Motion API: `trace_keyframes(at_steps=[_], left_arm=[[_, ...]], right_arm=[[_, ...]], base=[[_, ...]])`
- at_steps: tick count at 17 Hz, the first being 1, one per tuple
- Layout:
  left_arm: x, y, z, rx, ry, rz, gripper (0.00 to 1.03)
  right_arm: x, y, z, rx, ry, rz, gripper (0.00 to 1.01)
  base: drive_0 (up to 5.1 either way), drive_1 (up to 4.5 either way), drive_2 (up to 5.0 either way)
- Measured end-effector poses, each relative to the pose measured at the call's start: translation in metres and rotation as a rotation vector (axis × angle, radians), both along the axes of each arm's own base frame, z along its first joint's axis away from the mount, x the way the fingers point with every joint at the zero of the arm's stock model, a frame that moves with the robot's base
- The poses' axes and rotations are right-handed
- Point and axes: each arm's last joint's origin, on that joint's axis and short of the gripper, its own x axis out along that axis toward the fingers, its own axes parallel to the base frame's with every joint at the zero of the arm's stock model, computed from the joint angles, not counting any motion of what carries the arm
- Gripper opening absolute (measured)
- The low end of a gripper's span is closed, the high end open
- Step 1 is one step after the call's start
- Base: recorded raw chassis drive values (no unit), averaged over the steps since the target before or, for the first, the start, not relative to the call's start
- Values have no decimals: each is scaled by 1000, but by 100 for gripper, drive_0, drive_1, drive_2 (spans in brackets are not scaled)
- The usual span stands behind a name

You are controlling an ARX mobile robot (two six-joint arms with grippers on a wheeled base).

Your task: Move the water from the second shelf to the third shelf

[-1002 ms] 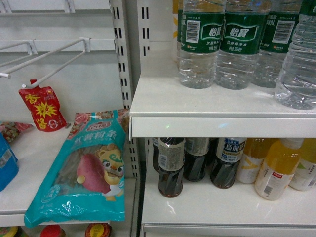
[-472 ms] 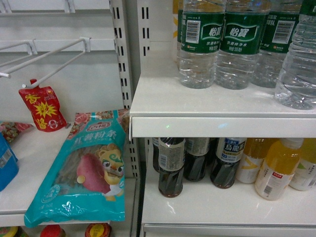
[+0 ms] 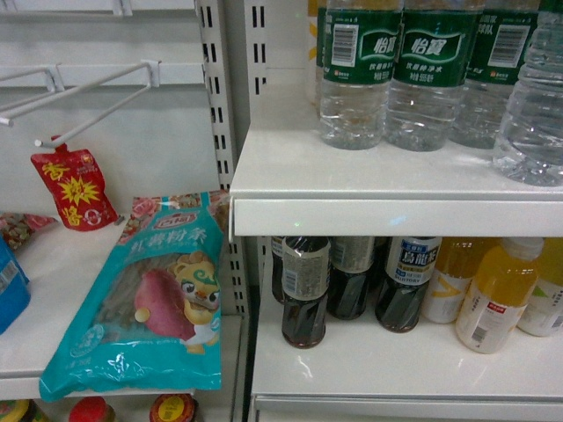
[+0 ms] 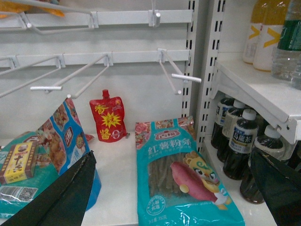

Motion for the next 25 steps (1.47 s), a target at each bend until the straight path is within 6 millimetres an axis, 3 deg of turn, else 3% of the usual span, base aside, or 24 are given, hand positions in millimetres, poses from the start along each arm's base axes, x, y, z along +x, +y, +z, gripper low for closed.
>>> trace_keyframes(at_steps=[25], left_arm=[[0,0,0,0,4,0,98]], right_arm=[[0,0,-1,-1,5,0,98]], base=[[0,0,0]])
